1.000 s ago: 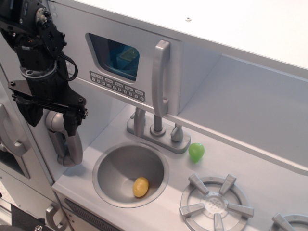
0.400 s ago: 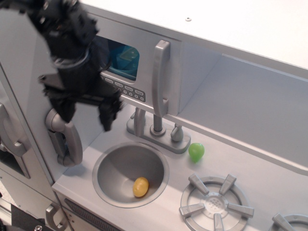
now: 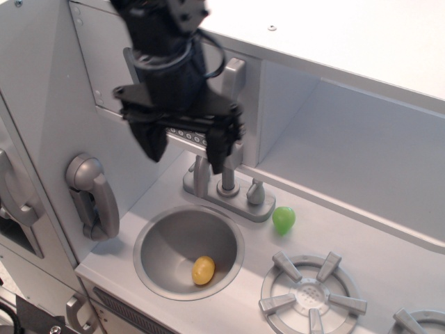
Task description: Open microwave
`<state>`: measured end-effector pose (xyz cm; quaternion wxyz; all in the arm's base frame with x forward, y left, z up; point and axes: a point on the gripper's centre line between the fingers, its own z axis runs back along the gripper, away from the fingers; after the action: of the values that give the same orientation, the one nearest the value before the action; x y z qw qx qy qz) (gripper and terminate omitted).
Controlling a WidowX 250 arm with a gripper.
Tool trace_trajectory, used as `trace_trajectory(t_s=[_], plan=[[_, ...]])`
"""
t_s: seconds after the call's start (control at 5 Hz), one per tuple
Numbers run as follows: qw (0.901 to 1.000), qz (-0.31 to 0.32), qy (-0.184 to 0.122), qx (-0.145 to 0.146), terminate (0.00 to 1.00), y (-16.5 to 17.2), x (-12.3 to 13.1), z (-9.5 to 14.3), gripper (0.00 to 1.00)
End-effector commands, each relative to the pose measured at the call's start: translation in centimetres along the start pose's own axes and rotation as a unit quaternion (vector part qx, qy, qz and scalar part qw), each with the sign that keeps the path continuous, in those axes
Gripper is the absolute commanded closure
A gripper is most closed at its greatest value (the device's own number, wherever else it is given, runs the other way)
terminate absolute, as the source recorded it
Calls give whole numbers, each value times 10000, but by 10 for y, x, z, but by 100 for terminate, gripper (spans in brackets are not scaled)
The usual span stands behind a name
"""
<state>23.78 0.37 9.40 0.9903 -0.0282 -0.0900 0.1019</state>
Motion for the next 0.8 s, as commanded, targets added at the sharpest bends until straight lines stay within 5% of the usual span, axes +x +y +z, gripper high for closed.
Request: trace_trajectory(t_s=[0.0,0.6], plan=[[9986,-288,-435,-88,0,-23,27,9,0],[9905,-147,-1321,350,0,-15,62,9,0]])
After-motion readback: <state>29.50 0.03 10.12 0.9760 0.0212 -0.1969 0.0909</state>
